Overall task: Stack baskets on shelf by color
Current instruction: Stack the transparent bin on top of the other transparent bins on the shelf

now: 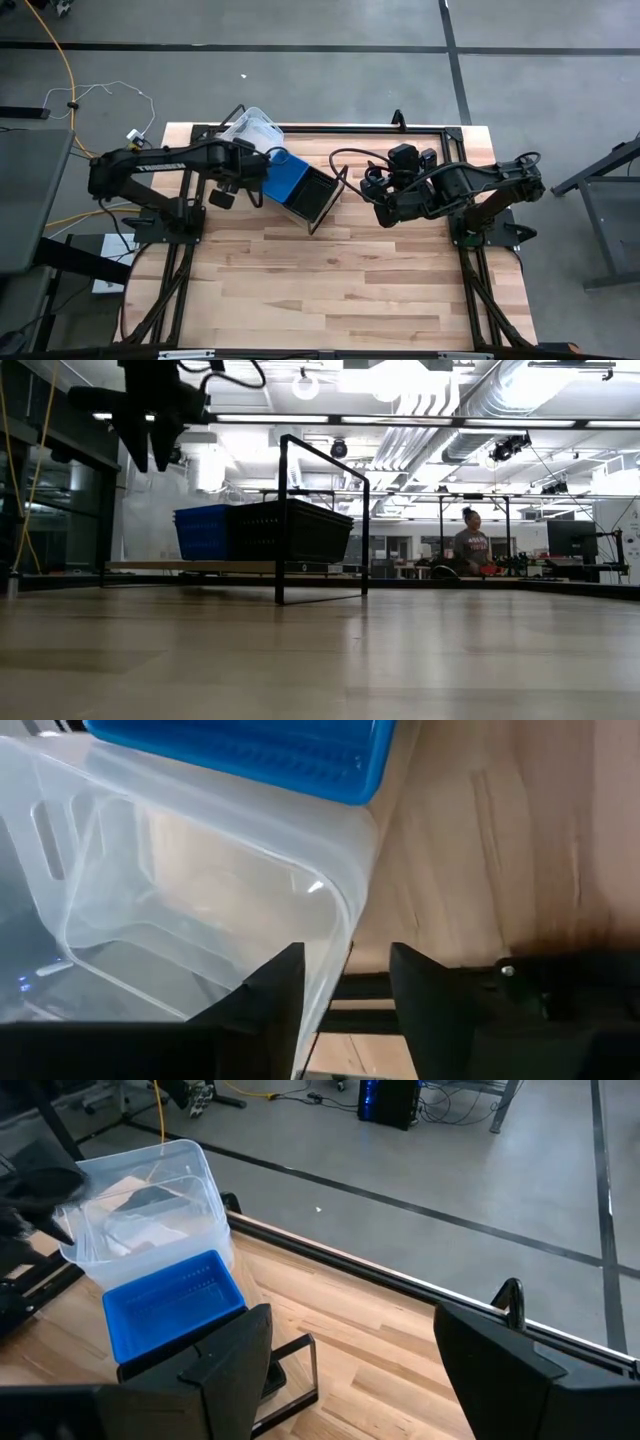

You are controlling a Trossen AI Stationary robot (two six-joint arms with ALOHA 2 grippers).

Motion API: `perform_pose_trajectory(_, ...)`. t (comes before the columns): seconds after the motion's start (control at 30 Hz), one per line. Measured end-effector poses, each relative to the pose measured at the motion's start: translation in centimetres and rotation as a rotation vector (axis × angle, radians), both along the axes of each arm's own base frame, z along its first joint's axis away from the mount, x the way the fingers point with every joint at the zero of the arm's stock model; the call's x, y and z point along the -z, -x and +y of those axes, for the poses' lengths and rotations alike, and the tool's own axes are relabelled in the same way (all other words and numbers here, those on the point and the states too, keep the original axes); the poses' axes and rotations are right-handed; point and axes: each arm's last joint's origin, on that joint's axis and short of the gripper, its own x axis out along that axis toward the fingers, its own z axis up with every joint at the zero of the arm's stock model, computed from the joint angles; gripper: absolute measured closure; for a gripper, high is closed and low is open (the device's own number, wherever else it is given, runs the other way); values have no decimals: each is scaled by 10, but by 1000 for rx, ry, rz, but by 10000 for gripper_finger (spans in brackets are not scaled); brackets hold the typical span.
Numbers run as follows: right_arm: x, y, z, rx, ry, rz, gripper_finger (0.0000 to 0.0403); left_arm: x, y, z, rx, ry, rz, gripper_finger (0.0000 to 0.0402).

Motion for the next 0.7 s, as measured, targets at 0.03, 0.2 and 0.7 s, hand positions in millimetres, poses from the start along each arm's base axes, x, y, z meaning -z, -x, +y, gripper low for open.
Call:
perform_pose_trajectory(0.03, 0, 0, 0, 0, 0, 0, 136, 2, -2, 1, -4, 2, 13, 268)
perform_pose_trajectory(0.2, 0, 0, 0, 0, 0, 0, 136, 9, -8, 5, -13, -7, 56, 281)
perform_pose_trajectory(0.7, 0, 0, 0, -1, -3, 0, 136, 6, -12, 5, -32, 10, 30, 395)
